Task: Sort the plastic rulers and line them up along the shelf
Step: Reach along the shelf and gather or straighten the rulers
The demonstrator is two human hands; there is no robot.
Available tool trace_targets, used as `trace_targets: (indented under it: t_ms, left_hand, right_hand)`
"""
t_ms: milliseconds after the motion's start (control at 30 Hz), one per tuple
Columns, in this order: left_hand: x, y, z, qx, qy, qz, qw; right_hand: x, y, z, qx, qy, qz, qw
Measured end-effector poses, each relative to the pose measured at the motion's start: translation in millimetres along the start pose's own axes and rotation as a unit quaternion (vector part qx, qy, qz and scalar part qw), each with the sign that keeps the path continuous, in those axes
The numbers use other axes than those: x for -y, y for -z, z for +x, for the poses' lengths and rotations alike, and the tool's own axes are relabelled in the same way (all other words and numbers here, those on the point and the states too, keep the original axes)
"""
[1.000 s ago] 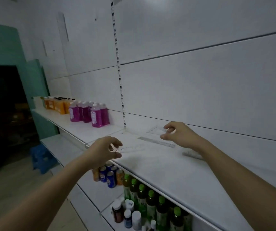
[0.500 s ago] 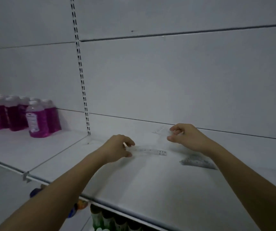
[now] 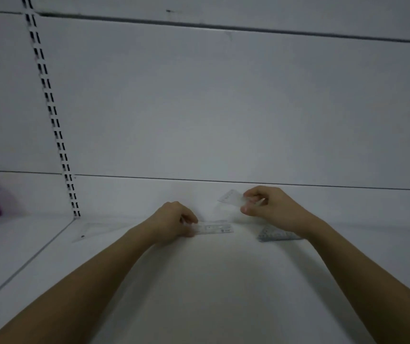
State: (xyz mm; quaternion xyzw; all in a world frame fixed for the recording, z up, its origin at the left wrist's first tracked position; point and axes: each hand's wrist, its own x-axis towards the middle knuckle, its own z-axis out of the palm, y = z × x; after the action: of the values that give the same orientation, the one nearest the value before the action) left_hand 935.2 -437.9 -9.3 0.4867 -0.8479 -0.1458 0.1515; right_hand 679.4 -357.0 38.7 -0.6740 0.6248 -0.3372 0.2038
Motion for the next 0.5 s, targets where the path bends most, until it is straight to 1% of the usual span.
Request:
trace_targets:
  t_ms: [100, 233, 367, 500]
  left_hand:
    - [-2, -1, 2, 0.004, 0.000, 0.005, 1.000]
    - [-4, 3, -12, -0.021, 0.027, 0.005, 0.999]
    - [1, 18, -51, -0.063, 0.029, -0.008, 0.998]
    - [27, 30, -99, -0.074, 0.029, 0.018, 0.997]
  right_hand:
    - [3, 0, 5, 0.007, 0.017, 0.000, 1.000]
    - [9, -7, 16, 0.014, 0.033, 0.041, 0.999]
    - [22, -31, 25, 0.044, 0.046, 0.064, 0.996]
    - [44, -63, 28, 0.081, 0.057, 0.065, 0.993]
